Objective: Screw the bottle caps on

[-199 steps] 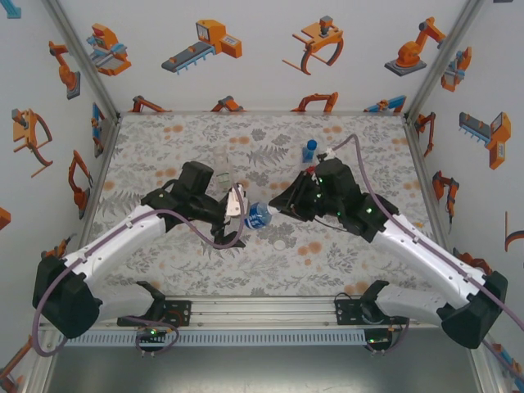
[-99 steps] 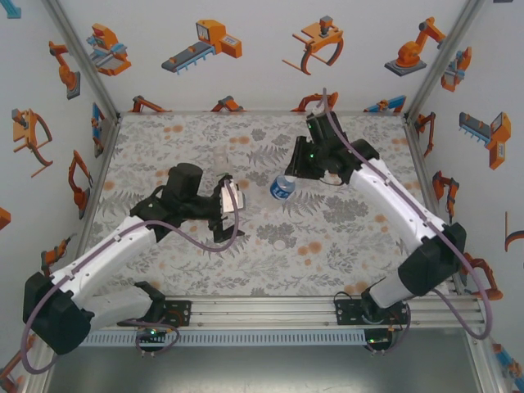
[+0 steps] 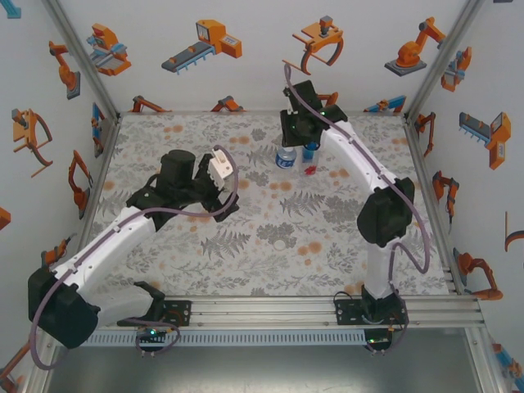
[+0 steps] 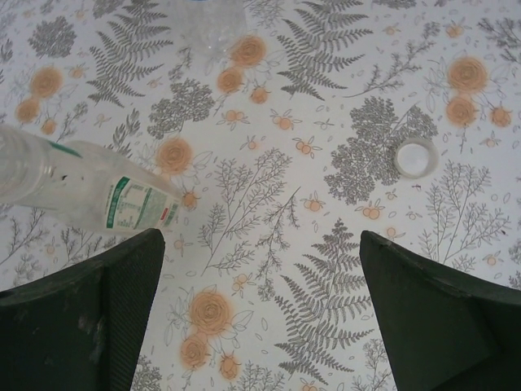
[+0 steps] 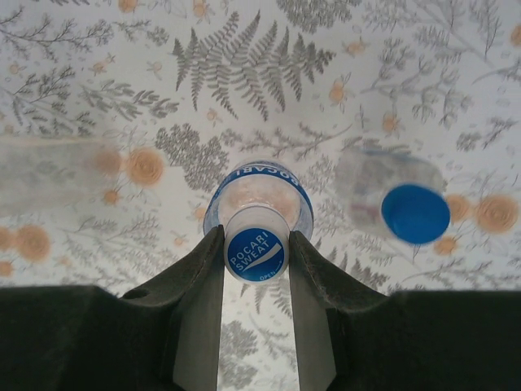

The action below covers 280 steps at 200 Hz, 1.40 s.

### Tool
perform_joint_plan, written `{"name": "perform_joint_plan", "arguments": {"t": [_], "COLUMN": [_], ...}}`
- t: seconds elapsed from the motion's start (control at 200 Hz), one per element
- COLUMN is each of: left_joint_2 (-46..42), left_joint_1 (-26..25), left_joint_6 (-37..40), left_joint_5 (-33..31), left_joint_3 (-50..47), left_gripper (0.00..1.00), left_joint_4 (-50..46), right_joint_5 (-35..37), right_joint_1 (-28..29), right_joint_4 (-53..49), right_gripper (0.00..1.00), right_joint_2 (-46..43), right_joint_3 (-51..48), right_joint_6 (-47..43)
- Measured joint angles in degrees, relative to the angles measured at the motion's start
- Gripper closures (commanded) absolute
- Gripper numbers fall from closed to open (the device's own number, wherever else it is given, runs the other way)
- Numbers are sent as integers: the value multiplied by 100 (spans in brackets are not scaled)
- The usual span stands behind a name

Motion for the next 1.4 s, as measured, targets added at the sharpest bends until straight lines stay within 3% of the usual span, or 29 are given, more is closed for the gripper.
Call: {"name": "perform_joint_plan", "arguments": {"t": [0.21, 0.711, 0.811, 0.961, 1.187, 1.402], "left_joint_2": [92, -2, -2, -2, -2, -2], "left_joint_1": [203, 245, 245, 247, 280, 376], "left_joint_6": [-317, -466, -466, -466, -516, -782], "left_joint_5": [2, 81, 120, 127, -107, -942], "left_joint_3": [9, -92, -92, -92, -96, -208], "left_gripper": [3, 3, 3, 3, 3, 3], "left_joint_4": [11, 345, 356, 356, 396, 581], "right_joint_5": [125, 120, 120, 111, 98, -44], "right_joint_1": [-4, -4, -4, -4, -4, 0], "right_joint_4": [-190, 94, 282, 354, 229, 144], "right_gripper": [100, 100, 74, 57, 51, 47], "right_joint_2": [588, 728, 651, 616, 614, 409], "right_joint_3": [673, 352, 190, 127, 177, 225], "right_joint_6": [-385, -463, -439, -400, -389, -369]}}
